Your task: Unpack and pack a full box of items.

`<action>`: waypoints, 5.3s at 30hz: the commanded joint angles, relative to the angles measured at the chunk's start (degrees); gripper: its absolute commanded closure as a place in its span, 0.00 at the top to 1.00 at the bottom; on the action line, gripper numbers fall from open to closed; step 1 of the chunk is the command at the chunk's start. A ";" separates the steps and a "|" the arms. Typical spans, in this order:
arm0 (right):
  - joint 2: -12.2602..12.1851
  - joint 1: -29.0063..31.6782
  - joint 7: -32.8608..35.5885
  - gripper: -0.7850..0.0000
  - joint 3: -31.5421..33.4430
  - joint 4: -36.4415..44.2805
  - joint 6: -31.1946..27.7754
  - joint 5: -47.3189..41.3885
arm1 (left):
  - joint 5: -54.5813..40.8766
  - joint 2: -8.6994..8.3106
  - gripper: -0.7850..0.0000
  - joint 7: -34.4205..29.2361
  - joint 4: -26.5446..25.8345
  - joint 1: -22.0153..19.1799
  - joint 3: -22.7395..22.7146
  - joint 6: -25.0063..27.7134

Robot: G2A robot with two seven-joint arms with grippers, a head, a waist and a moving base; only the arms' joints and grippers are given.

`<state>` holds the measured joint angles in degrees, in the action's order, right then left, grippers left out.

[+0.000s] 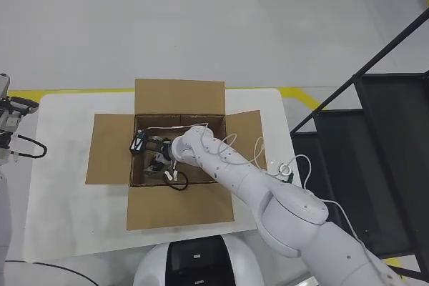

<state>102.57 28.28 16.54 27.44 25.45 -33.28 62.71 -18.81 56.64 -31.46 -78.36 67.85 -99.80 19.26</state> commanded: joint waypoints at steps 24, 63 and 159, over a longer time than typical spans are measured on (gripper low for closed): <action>1.13 0.27 -10.44 1.00 -2.46 -4.48 -4.30 10.24 | 0.00 0.00 1.00 0.00 0.00 0.00 0.00 0.00; 1.45 -2.34 -12.36 0.00 0.74 -11.94 -4.91 8.78 | 0.00 0.00 1.00 0.00 0.00 0.00 0.00 0.00; -23.91 44.06 20.49 0.00 43.49 80.82 0.19 -1.52 | 1.60 -1.53 0.00 -39.51 22.19 -11.30 14.17 0.78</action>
<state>78.66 72.34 37.03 70.93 106.27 -33.09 61.18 -16.78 55.17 -71.33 -56.06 56.19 -85.32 19.98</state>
